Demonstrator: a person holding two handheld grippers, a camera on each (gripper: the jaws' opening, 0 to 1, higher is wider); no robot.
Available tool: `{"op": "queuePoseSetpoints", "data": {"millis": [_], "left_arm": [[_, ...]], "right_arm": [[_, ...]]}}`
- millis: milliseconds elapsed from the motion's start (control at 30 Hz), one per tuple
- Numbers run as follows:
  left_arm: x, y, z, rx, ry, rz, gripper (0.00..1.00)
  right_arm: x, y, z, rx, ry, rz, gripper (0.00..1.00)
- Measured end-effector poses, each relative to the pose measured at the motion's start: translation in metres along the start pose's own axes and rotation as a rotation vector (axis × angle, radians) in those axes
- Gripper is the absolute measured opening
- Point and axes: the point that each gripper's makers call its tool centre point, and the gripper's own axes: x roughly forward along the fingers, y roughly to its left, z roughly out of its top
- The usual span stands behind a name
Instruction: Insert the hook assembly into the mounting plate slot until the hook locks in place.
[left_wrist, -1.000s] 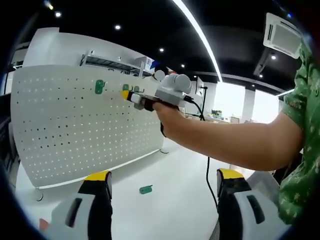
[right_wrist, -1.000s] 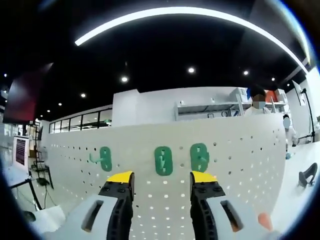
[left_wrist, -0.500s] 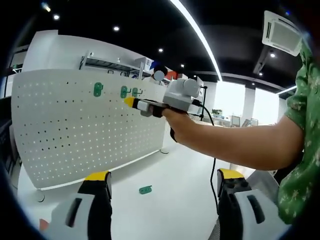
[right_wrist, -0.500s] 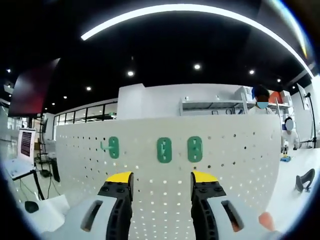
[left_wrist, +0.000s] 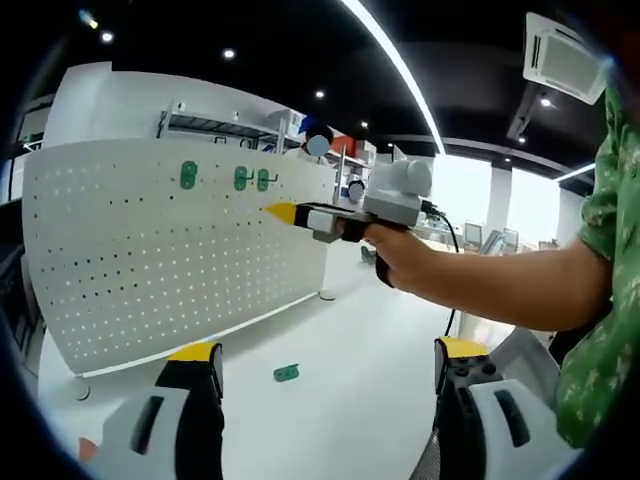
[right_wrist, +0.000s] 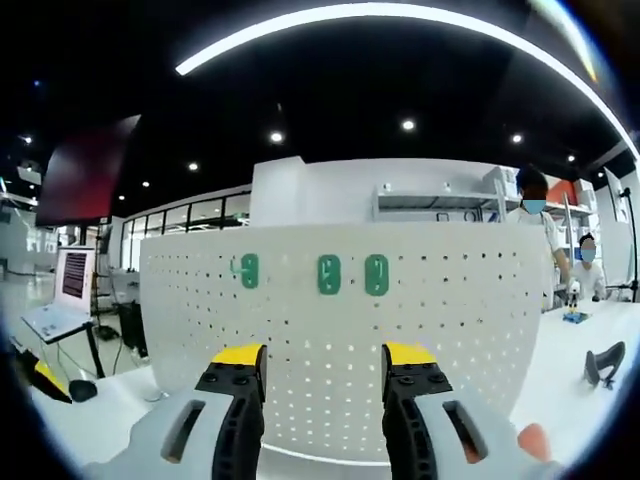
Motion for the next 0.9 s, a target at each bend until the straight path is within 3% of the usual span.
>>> {"op": "queuePoseSetpoints", "data": {"millis": [533, 700, 900], "left_arm": [[-0.005, -0.010, -0.023, 0.028, 0.061, 0.030, 0.89], [-0.002, -0.008, -0.030, 0.061, 0.095, 0.028, 0.89], [0.005, -0.006, -0.032, 0.108, 0.116, 0.007, 0.88]], "right_arm": [[-0.075, 0.014, -0.034, 0.014, 0.091, 0.069, 0.47], [-0.090, 0.016, -0.045, 0.028, 0.120, 0.079, 0.47], [-0.103, 0.018, -0.045, 0.028, 0.132, 0.100, 0.47]]}}
